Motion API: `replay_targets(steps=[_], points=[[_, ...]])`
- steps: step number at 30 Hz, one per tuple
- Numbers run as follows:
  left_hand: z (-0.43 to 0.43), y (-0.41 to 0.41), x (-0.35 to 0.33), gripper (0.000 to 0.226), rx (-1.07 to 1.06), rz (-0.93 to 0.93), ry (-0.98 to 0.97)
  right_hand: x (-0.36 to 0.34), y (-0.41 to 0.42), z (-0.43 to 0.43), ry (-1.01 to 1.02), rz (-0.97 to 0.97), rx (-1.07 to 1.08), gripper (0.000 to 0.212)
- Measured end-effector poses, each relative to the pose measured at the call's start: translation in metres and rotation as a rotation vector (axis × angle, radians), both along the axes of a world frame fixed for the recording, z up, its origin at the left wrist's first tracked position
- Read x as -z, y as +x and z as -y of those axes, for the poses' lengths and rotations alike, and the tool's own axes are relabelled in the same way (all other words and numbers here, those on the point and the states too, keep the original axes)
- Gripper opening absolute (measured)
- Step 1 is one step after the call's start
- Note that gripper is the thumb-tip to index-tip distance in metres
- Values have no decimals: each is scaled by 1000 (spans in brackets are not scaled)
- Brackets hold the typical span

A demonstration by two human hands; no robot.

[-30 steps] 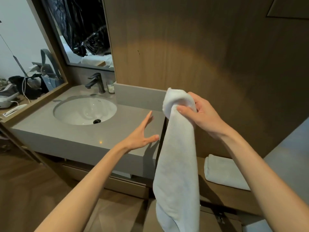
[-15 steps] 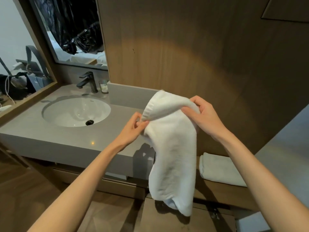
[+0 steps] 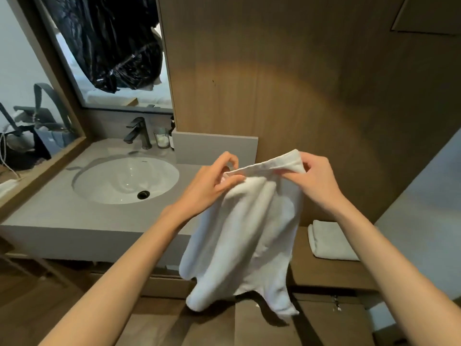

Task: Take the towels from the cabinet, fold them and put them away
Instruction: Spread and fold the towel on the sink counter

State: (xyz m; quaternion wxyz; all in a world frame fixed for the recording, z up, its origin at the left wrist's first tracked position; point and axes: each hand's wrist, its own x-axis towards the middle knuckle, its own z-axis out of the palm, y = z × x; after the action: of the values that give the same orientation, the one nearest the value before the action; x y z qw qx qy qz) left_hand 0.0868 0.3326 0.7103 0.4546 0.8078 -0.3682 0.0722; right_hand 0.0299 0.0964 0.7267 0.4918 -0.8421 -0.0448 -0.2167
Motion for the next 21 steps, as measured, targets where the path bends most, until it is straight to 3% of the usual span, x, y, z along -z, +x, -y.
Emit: replay_targets(steps=[4,10,13,16,21], points=[[-46,15,14,39,17,-19,95,-17,4,-41,83,115,62,8],[-135,41,90,51,-102,-271,395,-26,16,-77,134,133,190,5],[-170,53,118,32,-262,-321,528,-17,21,-85,124,116,216,9],[-186,69,111,19,-498,-123,546,-5,26,-89,117,73,290,12],[-183,101,46,28,-814,287,303,3,51,-69,61,19,459,21]])
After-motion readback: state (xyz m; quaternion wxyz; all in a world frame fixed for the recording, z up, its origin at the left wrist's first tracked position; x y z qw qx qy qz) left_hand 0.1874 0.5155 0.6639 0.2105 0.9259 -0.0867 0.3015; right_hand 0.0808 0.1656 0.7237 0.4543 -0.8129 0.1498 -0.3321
